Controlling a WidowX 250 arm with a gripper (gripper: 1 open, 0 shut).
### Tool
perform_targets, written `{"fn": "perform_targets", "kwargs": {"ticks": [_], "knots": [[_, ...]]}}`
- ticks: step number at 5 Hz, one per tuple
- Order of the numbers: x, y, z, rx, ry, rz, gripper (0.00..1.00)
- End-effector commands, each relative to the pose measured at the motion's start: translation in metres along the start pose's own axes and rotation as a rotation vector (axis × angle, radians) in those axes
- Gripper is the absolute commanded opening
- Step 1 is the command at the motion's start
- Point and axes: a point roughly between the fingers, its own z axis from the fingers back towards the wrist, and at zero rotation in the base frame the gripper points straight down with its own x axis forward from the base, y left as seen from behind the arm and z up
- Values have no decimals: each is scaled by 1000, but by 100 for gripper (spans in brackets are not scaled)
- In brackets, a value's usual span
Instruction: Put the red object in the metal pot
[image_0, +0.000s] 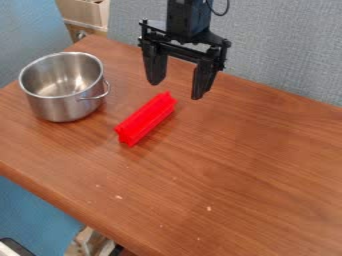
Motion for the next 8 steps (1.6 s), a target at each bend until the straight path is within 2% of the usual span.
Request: {"fn": "perform_targets", "kwargs": {"ticks": [1,2,4,8], "knots": [[-3,12,-9,10,10,-11,100],[-10,29,-20,29,0,-44,100],[-8,54,-39,55,-23,-52,100],[6,73,-75,61,-48,-88,100]]}}
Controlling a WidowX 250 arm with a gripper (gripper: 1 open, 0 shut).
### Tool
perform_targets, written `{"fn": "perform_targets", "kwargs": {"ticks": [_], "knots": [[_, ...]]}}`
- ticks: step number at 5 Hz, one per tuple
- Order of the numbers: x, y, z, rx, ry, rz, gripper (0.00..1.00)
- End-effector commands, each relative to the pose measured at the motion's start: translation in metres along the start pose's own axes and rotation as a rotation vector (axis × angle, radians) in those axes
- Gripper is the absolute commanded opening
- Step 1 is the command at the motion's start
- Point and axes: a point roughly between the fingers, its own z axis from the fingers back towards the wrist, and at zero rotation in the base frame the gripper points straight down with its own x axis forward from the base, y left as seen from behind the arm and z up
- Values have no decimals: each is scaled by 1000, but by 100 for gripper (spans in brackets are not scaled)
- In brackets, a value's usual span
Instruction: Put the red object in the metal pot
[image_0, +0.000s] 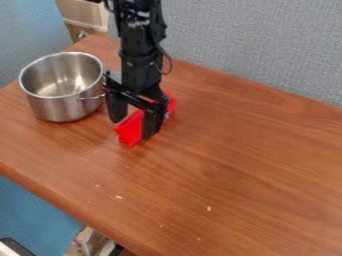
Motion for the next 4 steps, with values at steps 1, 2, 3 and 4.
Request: {"fn": "perform_targets", "kwargs": {"ticks": [1,2,3,4], "knots": [[5,8,2,10,-40,1,100],[8,9,-5,8,-46,-7,100],[10,9,-8,4,-51,-16,0],[11,11,-11,-3,-59,-22,0]]}}
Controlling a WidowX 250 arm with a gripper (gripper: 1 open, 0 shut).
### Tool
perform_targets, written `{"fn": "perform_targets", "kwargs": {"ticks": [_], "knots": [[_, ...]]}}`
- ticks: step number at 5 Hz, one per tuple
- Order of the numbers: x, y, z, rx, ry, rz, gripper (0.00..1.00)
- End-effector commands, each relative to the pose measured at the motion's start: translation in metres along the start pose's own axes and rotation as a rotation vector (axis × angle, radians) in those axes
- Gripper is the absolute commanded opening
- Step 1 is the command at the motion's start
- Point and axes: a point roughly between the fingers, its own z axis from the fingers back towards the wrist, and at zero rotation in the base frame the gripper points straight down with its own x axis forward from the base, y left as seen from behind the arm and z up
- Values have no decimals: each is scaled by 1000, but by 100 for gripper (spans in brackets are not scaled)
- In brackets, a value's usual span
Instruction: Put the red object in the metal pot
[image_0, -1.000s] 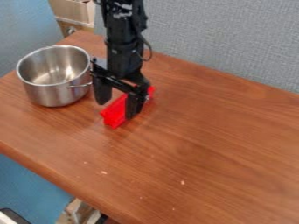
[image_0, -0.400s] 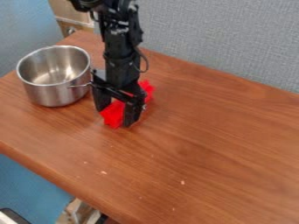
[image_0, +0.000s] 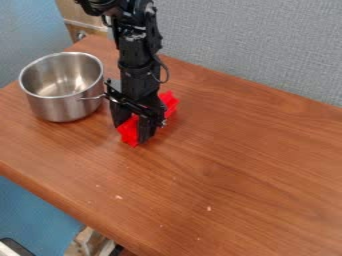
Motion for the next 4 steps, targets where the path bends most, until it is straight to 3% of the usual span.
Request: {"fn": "perform_targets", "kwargs": {"ticks": [1,4], "knots": [[4,8,1,2,-33,7,0],[5,11,-6,-12,-36,-13,0]]}}
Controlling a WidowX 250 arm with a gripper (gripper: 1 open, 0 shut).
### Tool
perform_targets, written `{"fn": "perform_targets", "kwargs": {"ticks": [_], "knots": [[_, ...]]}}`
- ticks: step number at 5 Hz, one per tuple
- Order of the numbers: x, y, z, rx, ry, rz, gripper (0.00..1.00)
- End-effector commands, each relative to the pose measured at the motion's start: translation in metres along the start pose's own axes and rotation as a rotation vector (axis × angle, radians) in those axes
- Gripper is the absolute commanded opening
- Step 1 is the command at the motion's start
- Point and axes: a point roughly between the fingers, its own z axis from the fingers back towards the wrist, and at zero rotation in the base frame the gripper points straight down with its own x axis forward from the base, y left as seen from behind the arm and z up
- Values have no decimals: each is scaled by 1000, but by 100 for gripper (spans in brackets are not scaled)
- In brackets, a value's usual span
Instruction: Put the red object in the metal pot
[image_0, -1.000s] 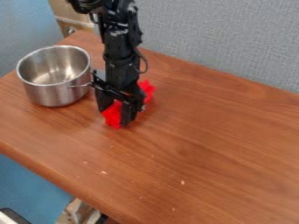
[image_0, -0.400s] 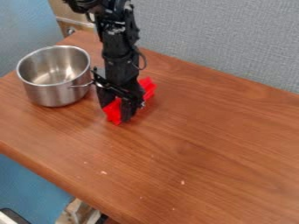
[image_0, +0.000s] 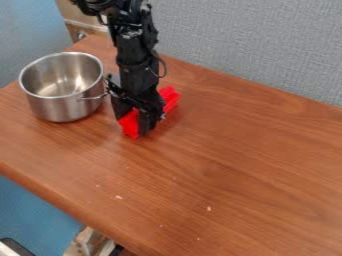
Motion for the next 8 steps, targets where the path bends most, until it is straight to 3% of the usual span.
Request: {"fn": "perform_targets", "kwargs": {"ticks": [1,8], "knots": [[-2,7,-3,-3,1,14,0],[-8,6,-3,-29,40,7,0]]}}
